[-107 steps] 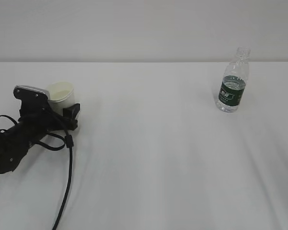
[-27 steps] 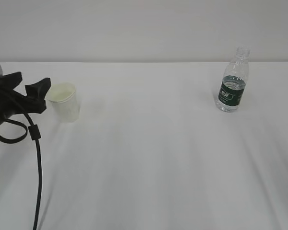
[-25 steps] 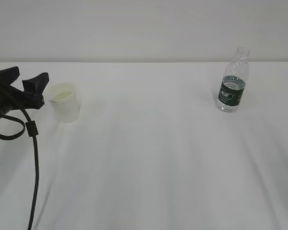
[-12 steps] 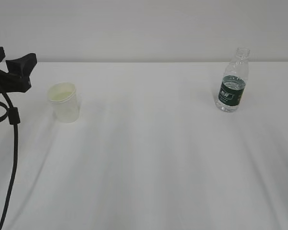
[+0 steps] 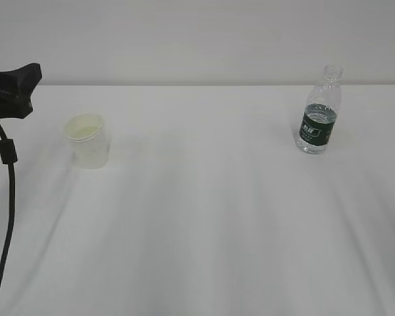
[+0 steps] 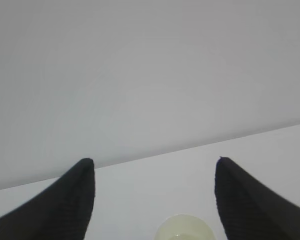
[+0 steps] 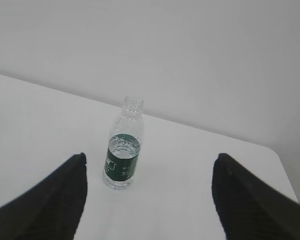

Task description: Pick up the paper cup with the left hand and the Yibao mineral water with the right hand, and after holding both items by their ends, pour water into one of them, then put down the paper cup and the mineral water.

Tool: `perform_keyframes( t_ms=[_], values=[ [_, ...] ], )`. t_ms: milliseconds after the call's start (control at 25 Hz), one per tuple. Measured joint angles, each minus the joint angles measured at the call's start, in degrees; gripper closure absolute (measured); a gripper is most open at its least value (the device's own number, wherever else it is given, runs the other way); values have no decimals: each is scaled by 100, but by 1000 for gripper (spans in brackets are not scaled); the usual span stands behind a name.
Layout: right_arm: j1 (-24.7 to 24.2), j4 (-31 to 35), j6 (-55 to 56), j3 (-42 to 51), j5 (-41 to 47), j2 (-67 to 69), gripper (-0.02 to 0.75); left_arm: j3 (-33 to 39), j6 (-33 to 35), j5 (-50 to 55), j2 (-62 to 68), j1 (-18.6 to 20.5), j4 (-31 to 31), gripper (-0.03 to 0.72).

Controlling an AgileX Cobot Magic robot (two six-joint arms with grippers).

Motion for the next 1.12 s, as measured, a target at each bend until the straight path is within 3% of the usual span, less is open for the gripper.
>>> perform_keyframes(
  t_ms=[360,1120],
  values=[
    [0,0,23,0,77,-100,148,8,0,432,-405,0,0,164],
    [0,0,35,-760,1477,-386,148,22,9,1878,-1943,0,43,168]
  ],
)
